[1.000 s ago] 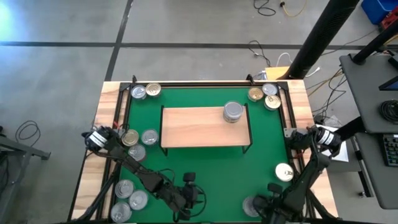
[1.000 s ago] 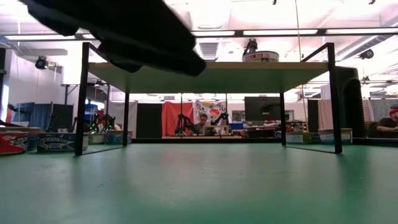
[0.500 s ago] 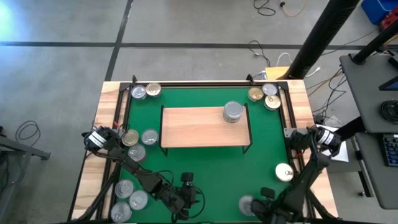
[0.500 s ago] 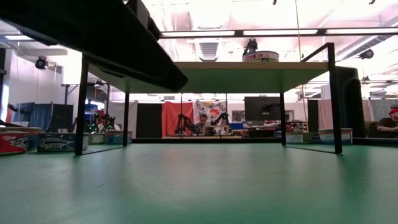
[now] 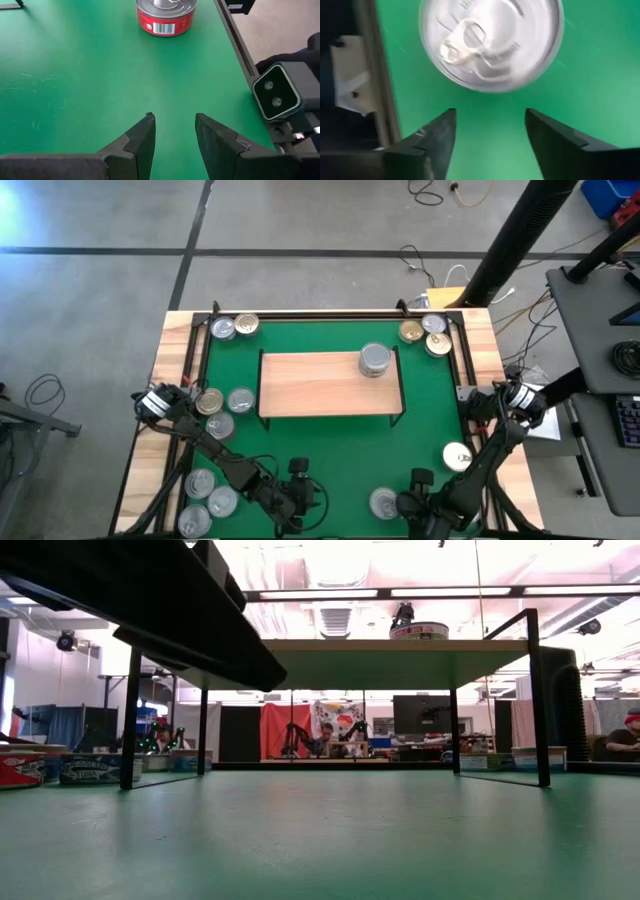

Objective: Stack canned seafood by type on shelf
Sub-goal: Put the bottom right red tuna can on the shelf

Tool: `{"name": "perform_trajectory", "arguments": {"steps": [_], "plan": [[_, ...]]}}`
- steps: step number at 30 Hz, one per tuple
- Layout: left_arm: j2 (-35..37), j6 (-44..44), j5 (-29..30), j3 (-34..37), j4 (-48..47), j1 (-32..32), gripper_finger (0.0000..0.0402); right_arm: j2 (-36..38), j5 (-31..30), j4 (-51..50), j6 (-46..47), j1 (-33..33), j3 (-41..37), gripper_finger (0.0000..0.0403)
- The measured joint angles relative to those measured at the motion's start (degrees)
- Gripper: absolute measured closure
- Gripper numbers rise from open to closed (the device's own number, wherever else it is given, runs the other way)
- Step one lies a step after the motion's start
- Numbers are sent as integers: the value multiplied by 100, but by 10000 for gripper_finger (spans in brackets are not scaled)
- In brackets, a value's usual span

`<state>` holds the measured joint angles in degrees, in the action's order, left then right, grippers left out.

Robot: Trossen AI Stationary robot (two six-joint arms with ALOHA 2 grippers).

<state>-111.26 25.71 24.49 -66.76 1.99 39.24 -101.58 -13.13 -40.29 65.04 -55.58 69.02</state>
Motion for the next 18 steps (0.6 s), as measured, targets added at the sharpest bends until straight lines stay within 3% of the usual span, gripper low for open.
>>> {"name": "perform_trajectory", "arguments": {"steps": [5,9,14,18], "plan": [[0,33,0,0,-1,5,276,-94,-251,385,204,-29,-207,107],[6,-15,-2,2,-16,24,276,-240,-885,1283,-152,62,-265,73],[55,-49,-4,4,-75,40,273,-291,-1880,1970,-1033,352,-263,48],[61,268,-3,4,-246,42,249,-290,-1860,1953,-1325,572,-265,40]]}}
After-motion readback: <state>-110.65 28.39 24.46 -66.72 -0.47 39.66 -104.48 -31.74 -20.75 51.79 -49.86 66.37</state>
